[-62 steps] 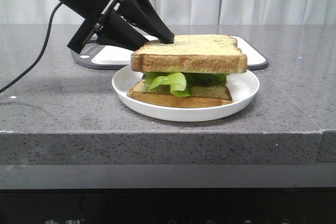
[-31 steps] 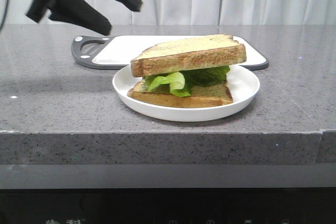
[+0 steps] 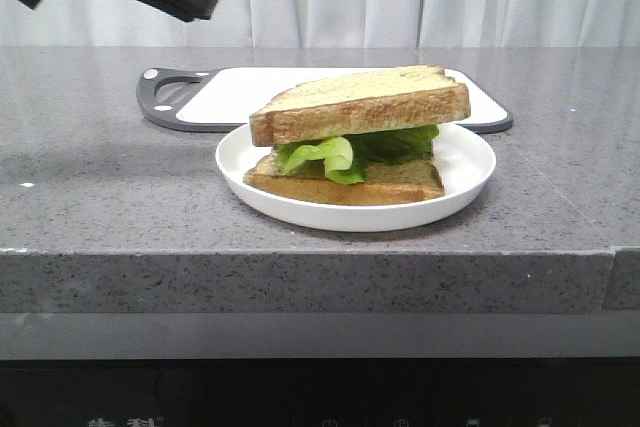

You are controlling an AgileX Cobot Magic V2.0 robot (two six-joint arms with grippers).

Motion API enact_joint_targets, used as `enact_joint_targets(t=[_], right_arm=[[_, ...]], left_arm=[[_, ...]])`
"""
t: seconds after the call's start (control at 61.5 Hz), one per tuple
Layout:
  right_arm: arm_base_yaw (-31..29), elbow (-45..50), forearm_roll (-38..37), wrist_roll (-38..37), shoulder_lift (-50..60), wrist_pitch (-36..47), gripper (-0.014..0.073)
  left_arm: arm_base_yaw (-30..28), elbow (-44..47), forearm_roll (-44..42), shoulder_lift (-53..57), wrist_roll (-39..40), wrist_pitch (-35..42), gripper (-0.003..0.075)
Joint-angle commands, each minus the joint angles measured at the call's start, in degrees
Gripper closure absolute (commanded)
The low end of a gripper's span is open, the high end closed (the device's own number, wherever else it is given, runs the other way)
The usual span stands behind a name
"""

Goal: Left arm grabs bread, right arm adds lettuce

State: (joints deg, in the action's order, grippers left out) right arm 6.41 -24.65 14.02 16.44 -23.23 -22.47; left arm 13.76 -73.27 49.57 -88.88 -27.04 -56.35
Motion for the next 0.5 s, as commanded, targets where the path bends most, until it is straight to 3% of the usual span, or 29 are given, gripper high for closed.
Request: enact_joint_targets(t=[0.0, 0.293, 0.488], right_arm=[[-0.45, -1.55, -0.08, 0.12, -0.12, 4.61, 0.0657], [-0.45, -1.49, -0.08, 0.12, -0.12, 4.57, 0.0657], [-0.45, -1.49, -0.08, 0.12, -0.12, 4.57, 0.0657]], left_arm=[[-0.11, -1.07, -4.36, 5.11, 4.35, 4.12, 0.074], [-0.11, 6.37, -40.21, 17.72, 25.37, 19.42, 0.074], [-0.11, 15.59, -52.6, 26.84, 32.43, 25.74, 0.074]])
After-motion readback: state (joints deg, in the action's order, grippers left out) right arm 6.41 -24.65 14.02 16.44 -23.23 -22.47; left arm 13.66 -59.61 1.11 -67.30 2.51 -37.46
